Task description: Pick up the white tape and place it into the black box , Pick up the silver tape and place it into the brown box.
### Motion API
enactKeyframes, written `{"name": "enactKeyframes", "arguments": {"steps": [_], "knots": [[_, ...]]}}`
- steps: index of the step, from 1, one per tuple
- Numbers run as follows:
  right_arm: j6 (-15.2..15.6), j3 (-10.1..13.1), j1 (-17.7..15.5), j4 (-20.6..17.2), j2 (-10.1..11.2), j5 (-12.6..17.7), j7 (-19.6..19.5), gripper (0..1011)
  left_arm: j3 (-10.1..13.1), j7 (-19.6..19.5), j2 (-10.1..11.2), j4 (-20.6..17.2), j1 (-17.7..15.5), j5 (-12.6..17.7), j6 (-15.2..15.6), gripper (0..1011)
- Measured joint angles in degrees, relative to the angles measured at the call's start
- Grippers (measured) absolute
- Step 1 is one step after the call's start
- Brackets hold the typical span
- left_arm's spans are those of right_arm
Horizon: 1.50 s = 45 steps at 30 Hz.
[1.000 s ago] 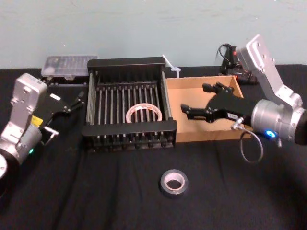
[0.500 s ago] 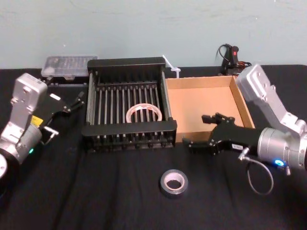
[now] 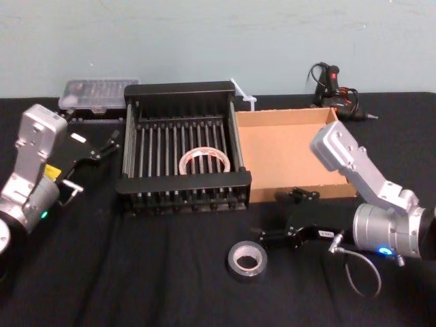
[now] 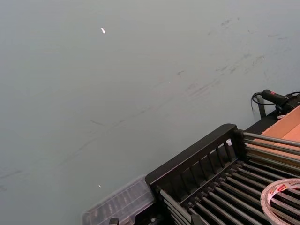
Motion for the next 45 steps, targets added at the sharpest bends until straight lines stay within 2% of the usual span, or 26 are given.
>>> {"name": "enactKeyframes", "arguments": {"steps": [12, 45], "knots": [[0.2, -3.6, 1.9, 2.2, -0.1, -2.2, 1.5, 1002, 0.0, 0.0, 0.0, 0.0, 0.0, 0.0, 0.0, 1001], [0.3, -7.0, 4.2, 6.2, -2.3, -5.8, 3.4, 1000, 0.0, 0.0, 0.0, 0.0, 0.0, 0.0, 0.0, 1001]]}}
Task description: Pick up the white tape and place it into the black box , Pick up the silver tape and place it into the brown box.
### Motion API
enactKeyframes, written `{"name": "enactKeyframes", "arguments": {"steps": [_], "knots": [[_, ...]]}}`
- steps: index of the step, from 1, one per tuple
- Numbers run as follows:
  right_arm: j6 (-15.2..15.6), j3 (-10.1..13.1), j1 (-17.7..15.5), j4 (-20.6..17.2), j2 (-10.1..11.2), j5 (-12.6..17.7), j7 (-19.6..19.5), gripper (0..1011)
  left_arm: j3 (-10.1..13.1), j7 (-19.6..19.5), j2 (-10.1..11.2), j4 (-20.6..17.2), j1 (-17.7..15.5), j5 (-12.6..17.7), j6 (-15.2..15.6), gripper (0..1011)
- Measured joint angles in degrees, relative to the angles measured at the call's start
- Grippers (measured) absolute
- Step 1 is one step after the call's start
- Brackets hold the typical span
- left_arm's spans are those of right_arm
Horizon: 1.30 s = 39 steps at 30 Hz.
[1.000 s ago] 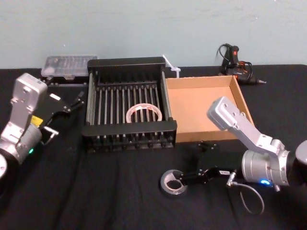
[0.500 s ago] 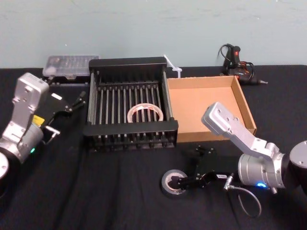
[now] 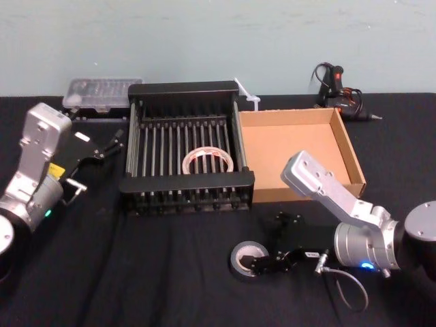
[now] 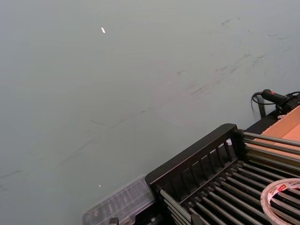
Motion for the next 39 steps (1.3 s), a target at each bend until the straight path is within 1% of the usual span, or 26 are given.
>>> {"name": "enactKeyframes", "arguments": {"steps": [12, 29, 32, 35, 37, 38, 39], "knots": [[0.2, -0.1, 0.1, 0.6, -0.5, -0.4, 0.3, 1000, 0.0, 0.0, 0.0, 0.0, 0.0, 0.0, 0.0, 1001], [0.2, 0.0, 0.0, 0.6, -0.4, -0.4, 0.2, 991, 0.0, 0.0, 0.0, 0.0, 0.0, 0.0, 0.0, 1001], [0.2, 0.0, 0.1, 0.6, -0.4, -0.4, 0.2, 926, 0.0, 0.0, 0.0, 0.0, 0.0, 0.0, 0.0, 1002], [0.2, 0.0, 0.1, 0.6, -0.4, -0.4, 0.2, 882, 0.0, 0.0, 0.0, 0.0, 0.0, 0.0, 0.0, 1002], [0.2, 0.0, 0.0, 0.6, -0.4, -0.4, 0.2, 815, 0.0, 0.0, 0.0, 0.0, 0.0, 0.0, 0.0, 1001], [0.2, 0.0, 0.0, 0.6, -0.4, -0.4, 0.2, 760, 0.0, 0.0, 0.0, 0.0, 0.0, 0.0, 0.0, 1001], [0.2, 0.0, 0.0, 0.6, -0.4, -0.4, 0.2, 760, 0.0, 0.0, 0.0, 0.0, 0.0, 0.0, 0.0, 1001]]}}
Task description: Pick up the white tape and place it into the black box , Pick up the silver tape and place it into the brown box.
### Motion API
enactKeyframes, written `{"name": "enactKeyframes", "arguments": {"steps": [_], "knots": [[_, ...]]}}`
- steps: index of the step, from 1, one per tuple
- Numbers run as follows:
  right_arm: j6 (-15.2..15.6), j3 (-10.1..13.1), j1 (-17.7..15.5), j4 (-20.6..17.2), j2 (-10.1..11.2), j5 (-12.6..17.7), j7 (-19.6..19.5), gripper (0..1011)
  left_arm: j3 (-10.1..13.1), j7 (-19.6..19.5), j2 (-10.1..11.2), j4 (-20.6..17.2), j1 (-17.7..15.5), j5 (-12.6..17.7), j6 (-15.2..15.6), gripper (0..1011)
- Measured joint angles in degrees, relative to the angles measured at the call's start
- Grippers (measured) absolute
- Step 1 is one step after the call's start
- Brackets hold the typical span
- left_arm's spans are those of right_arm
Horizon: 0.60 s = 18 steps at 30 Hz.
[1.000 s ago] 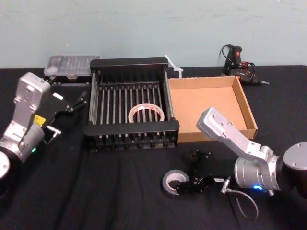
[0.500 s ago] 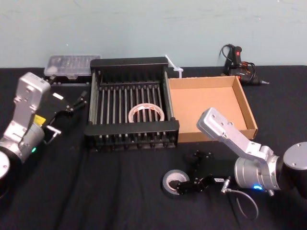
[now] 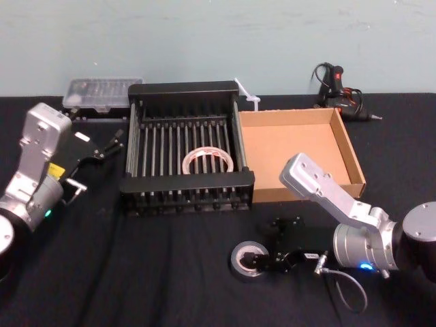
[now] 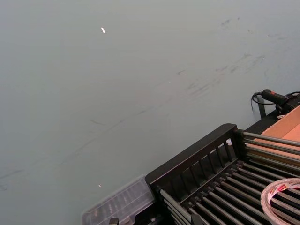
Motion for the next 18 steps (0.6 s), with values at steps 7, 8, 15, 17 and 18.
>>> {"name": "enactKeyframes", "arguments": {"steps": [7, 8, 15, 17, 18], "knots": [[0.0, 0.0, 0.0, 0.0, 0.0, 0.0, 0.0, 544, 0.0, 0.0, 0.0, 0.0, 0.0, 0.0, 0.0, 1001], [0.0, 0.0, 0.0, 0.0, 0.0, 0.0, 0.0, 503, 0.0, 0.0, 0.0, 0.0, 0.0, 0.0, 0.0, 1001], [0.0, 0.0, 0.0, 0.0, 0.0, 0.0, 0.0, 278, 0.0, 0.0, 0.0, 0.0, 0.0, 0.0, 0.0, 1001], [0.0, 0.0, 0.0, 0.0, 0.0, 0.0, 0.0, 201, 0.0, 0.0, 0.0, 0.0, 0.0, 0.0, 0.0, 1002], [0.0, 0.0, 0.0, 0.0, 0.0, 0.0, 0.0, 189, 0.0, 0.0, 0.0, 0.0, 0.0, 0.0, 0.0, 1001]]}}
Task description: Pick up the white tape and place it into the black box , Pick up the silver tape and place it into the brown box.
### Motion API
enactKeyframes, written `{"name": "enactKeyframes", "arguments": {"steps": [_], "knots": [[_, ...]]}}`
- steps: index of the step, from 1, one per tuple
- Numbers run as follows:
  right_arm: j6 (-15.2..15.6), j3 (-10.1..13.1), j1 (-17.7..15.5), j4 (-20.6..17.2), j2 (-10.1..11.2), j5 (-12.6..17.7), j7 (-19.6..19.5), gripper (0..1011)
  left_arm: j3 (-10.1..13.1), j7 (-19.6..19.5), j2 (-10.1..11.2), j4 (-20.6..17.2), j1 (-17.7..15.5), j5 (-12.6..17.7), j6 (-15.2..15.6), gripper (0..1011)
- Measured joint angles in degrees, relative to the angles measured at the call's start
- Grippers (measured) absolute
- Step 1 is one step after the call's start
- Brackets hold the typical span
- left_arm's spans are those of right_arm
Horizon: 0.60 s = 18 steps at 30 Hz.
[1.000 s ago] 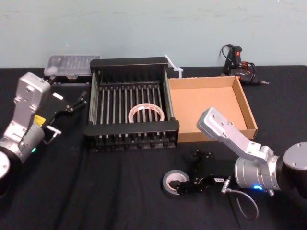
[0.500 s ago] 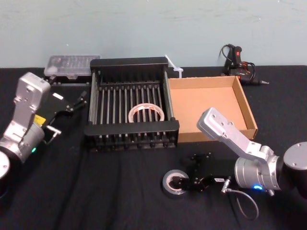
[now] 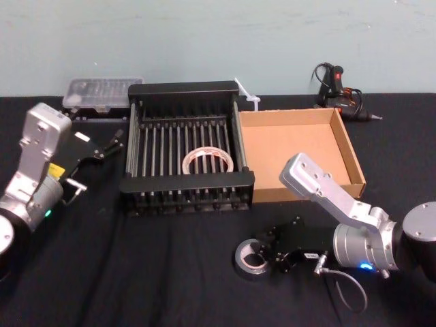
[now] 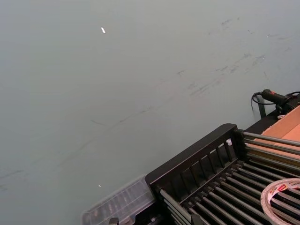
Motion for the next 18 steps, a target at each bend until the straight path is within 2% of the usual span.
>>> {"name": "enactKeyframes", "arguments": {"steps": [3, 18], "knots": [[0.0, 0.0, 0.0, 0.0, 0.0, 0.0, 0.0, 148, 0.0, 0.0, 0.0, 0.0, 0.0, 0.0, 0.0, 1001], [-0.1, 0.5, -0.3, -0.5, 0.3, 0.2, 0.0, 148, 0.0, 0.0, 0.0, 0.0, 0.0, 0.0, 0.0, 1001]]}}
